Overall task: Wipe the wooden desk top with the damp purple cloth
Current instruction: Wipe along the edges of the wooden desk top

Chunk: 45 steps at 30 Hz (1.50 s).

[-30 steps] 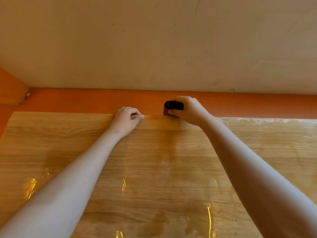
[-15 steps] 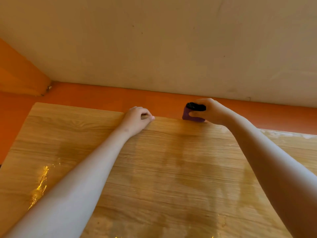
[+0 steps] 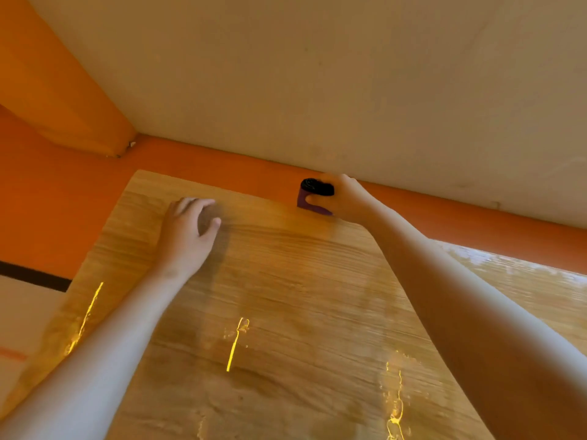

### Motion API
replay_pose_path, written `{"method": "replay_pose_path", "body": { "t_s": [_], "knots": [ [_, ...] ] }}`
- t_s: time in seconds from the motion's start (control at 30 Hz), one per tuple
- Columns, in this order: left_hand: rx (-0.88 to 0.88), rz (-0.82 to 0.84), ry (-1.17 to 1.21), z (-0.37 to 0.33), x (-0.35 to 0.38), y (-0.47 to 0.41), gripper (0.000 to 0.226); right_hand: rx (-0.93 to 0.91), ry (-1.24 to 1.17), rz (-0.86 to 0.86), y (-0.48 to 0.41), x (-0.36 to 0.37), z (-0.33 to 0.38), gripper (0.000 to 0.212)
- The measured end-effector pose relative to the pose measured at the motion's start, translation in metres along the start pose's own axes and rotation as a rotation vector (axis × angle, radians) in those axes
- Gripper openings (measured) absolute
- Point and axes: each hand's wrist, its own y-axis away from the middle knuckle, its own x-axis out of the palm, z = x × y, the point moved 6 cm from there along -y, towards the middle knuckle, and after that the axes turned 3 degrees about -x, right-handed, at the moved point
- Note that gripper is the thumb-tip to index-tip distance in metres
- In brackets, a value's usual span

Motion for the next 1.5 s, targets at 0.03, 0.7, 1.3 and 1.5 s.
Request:
{"method": "replay_pose_path", "body": {
  "t_s": [0.03, 0.7, 1.3, 1.5],
  "knots": [
    [-0.01, -0.03, -0.035, 0.016, -0.009, 0.004, 0.037, -0.011, -0.004, -0.001, -0.008, 0.007, 0.011, 0.037],
    [-0.015, -0.042, -0.109, 0.083, -0.02, 0.01, 0.05, -0.007, 0.021, -0.031, -0.072, 0.064, 0.089, 0.017],
    [-0.343, -0.137, 0.439, 0.217, -0.063, 0.076, 0.03, -0.146, -0.116, 0.045, -0.139, 0.123, 0.166, 0.006],
    [-0.359, -0.124, 0.483, 0.222, -0.065, 0.076, 0.03, -0.232, -0.112, 0.084, -0.182, 0.165, 0.219, 0.015]
  ]
}}
